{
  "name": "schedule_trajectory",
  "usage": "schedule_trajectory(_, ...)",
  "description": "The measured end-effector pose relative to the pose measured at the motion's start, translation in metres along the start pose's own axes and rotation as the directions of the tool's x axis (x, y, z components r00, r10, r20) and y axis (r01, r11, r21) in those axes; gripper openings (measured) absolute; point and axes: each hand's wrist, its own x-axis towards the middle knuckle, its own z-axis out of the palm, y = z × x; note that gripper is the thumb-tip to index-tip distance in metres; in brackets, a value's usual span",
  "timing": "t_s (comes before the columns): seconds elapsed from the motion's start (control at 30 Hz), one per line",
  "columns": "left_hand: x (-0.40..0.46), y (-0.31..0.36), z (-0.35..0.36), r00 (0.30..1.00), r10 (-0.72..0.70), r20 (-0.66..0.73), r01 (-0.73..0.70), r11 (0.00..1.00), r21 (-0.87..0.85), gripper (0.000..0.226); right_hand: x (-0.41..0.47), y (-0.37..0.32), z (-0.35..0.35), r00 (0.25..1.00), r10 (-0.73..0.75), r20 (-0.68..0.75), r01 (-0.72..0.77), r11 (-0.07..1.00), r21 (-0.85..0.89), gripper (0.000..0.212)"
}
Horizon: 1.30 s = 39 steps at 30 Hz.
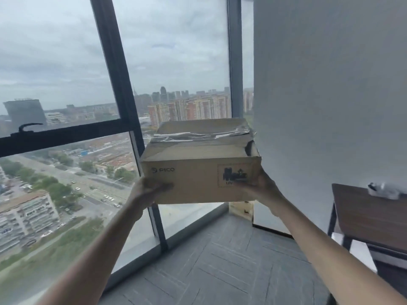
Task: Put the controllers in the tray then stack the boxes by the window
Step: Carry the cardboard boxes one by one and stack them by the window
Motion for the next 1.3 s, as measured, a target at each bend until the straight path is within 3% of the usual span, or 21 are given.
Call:
schedule_trajectory(0.17, 0.125, -0.024, 0.062, 0.990, 0.027, 0.140, -0.019, 0.998, -0.062, 0.043, 0.093, 0.063, -0.011, 0.987, 0.083, -0.134, -0.089, 0.996, -0.033, 0.073)
schedule_trajectory(0.5, 0.425, -0.063, 0.114, 0.952, 0.048, 0.303, -0.025, 0.997, -0.078, 0.071, 0.341, 0.133, 0.025, 0.949, 0.181, -0.257, -0.206, 0.976, -0.075, 0.070)
schedule_trajectory(0.67, 0.549, -0.088, 0.146, 0.930, 0.035, 0.365, -0.008, 0.997, -0.076, 0.076, 0.447, 0.183, 0.036, 0.932, 0.232, -0.280, -0.256, 0.965, -0.053, 0.066)
schedule_trajectory(0.93, 0.735, -0.147, 0.228, 0.923, -0.010, 0.385, 0.016, 1.000, -0.014, 0.056, 0.616, 0.303, 0.047, 0.921, 0.281, -0.271, -0.300, 0.953, -0.031, 0.067)
schedule_trajectory(1.3, 0.986, -0.218, 0.381, 0.884, -0.177, 0.433, 0.191, 0.982, 0.011, 0.051, 0.862, 0.471, 0.015, 0.886, 0.417, -0.202, -0.431, 0.902, -0.032, 0.071)
